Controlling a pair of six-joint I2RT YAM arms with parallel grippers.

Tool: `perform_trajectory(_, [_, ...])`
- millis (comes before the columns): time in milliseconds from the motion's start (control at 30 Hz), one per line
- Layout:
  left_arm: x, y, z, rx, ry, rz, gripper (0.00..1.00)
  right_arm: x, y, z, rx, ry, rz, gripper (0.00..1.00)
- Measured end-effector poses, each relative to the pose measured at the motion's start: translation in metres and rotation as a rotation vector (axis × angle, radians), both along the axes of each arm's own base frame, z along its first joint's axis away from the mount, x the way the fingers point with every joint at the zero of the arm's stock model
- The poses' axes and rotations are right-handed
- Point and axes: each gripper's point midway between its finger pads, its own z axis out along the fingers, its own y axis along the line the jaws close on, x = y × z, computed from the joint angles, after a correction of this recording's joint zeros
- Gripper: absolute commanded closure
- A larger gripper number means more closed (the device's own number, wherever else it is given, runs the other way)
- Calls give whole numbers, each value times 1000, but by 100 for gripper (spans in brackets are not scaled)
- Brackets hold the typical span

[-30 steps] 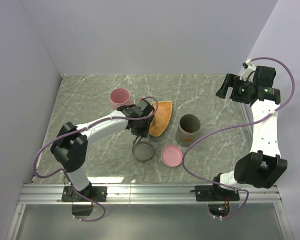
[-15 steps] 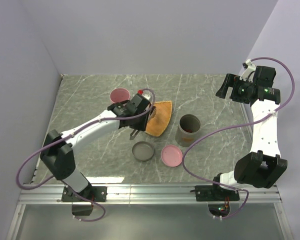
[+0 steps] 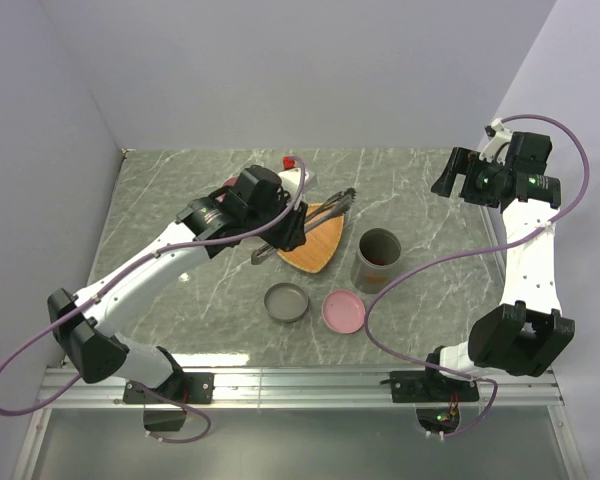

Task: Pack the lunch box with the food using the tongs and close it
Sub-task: Pick up the fake food from the plate, then place the fake food in the packing box.

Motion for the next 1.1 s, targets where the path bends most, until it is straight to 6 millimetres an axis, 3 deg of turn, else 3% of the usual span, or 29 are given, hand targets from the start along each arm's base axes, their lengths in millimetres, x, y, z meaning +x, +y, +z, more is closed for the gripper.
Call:
perform_trajectory(167, [-29, -17, 22, -52, -34, -233, 100, 0, 0, 0, -1, 0, -1, 0])
perform_trajectory(333, [-46, -30, 27, -55, -28, -389, 99, 0, -2, 0, -3, 5, -17, 0])
perform_trajectory(533, [-42, -49, 12, -26, 5, -449, 95, 0, -6, -1, -18, 8, -36, 0])
perform_trajectory(667, [-41, -56, -2, 1, 39, -459, 84, 2, -10, 5, -29, -1, -59, 0])
perform_trajectory(900, [-42, -65, -18, 32, 75, -469, 77, 4, -14, 8, -26, -5, -101, 0])
perform_trajectory(1100, [-37, -66, -25, 53, 79, -452, 57, 4, -13, 8, -23, -5, -98, 0])
